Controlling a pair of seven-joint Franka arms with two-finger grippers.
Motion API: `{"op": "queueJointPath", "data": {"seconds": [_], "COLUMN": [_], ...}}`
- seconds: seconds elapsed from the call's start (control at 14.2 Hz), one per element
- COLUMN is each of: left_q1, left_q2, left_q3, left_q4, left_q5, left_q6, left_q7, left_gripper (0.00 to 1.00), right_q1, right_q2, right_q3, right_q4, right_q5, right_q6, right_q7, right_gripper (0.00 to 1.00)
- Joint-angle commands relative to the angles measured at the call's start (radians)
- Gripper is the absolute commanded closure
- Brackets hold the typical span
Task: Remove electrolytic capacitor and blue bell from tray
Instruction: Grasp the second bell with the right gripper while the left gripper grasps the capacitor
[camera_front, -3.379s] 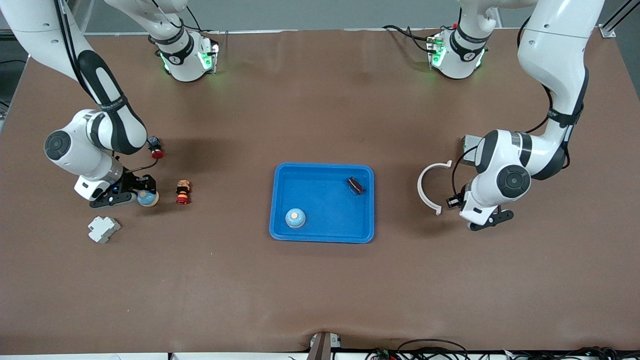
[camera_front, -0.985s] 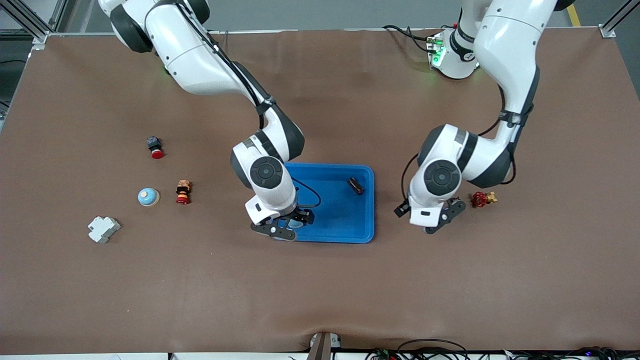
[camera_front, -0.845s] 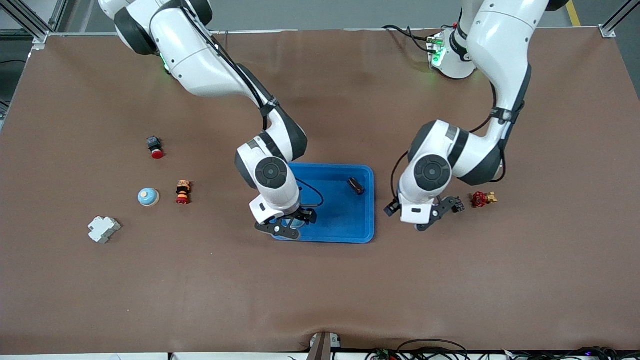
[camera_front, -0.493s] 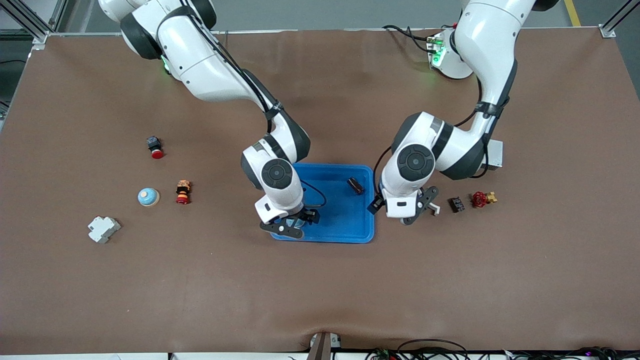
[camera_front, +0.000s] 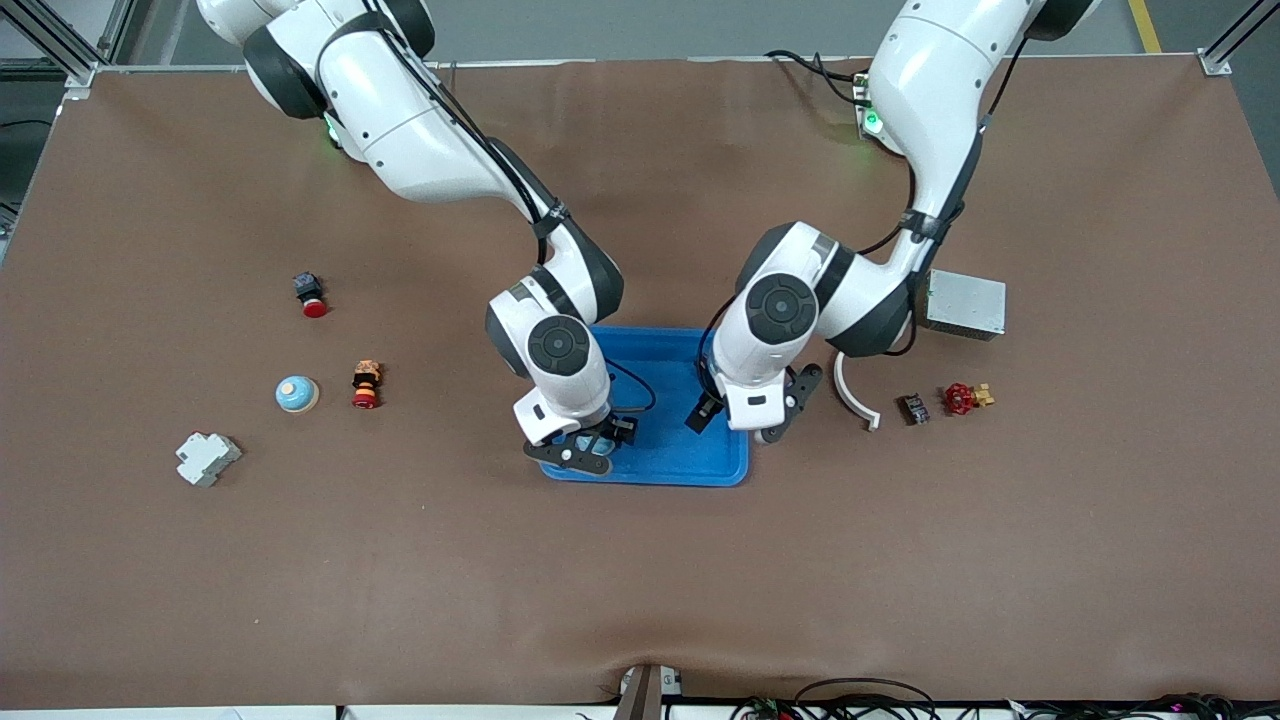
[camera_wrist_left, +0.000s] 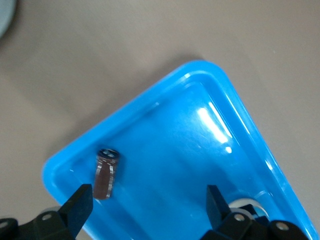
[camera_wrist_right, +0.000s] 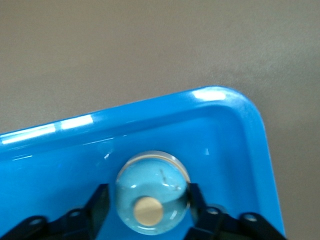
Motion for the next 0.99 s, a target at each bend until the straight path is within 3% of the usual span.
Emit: {"op": "queueJointPath", "data": {"seconds": [0.0, 0.28, 0.56, 0.92], "left_q1": [-0.016, -0.022, -0.022, -0.036], "left_q2": [0.052, 0.104, 0.112, 0.103], "left_q3": [0.006, 0.011, 0.011, 0.009], "left_q4": [0.026, 0.022, 0.013, 0.004], "left_q5": [-0.015, -0.008, 0.003, 0.003], "left_q6": [0.04, 0.067, 0.058, -0.012], "left_q7": [-0.02, -0.015, -0.018, -0.035], "left_gripper": [0.0, 0.0, 0.0, 0.0], "right_q1": [0.016, 0.015, -0.004, -0.154], "right_q2": [0.015, -0.008, -0.079, -0.18], "right_q3": [-0.009, -0.008, 0.006, 0.004], "right_q4": [0.031, 0.032, 0.048, 0.054], "right_q5": [-0.018, -0.017, -0.003, 0.005], "right_q6": [-0.01, -0.036, -0.217, -0.295], "right_q7": [0.044, 0.034, 0.012, -0.347], "right_gripper": [1.0, 1.0, 1.0, 1.0]}}
